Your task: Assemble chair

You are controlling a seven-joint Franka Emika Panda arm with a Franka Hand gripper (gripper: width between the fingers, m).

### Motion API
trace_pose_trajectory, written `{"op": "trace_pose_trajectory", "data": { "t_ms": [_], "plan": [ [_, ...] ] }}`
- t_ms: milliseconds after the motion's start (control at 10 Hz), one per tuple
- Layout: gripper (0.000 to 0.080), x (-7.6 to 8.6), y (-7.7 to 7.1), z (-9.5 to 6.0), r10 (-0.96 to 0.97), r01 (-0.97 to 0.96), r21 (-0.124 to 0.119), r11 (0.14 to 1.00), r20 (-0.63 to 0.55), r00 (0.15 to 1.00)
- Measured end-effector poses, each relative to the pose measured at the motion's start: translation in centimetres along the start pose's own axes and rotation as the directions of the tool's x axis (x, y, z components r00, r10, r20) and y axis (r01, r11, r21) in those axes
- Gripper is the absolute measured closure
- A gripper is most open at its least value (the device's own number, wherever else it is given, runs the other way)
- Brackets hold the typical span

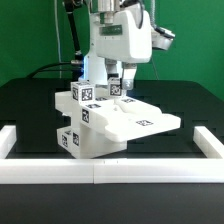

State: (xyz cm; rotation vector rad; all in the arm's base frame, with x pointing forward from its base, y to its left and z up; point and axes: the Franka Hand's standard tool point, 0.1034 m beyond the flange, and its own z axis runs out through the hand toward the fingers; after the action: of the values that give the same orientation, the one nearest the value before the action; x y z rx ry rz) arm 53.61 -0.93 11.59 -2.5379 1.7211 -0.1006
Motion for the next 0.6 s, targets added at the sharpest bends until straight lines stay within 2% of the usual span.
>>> {"op": "trace_pose_trajectory", "data": {
  "t_ms": [200, 600],
  "plan": [
    [0.0151, -0.02, -0.03, 0.0, -0.176, 0.176, 0.0, 0.984, 0.0, 0.984],
    [0.0151, 0.6, 0.23, -0.02, -0.52, 0.52, -0.001, 0.854, -0.001, 0.854]
  ]
}}
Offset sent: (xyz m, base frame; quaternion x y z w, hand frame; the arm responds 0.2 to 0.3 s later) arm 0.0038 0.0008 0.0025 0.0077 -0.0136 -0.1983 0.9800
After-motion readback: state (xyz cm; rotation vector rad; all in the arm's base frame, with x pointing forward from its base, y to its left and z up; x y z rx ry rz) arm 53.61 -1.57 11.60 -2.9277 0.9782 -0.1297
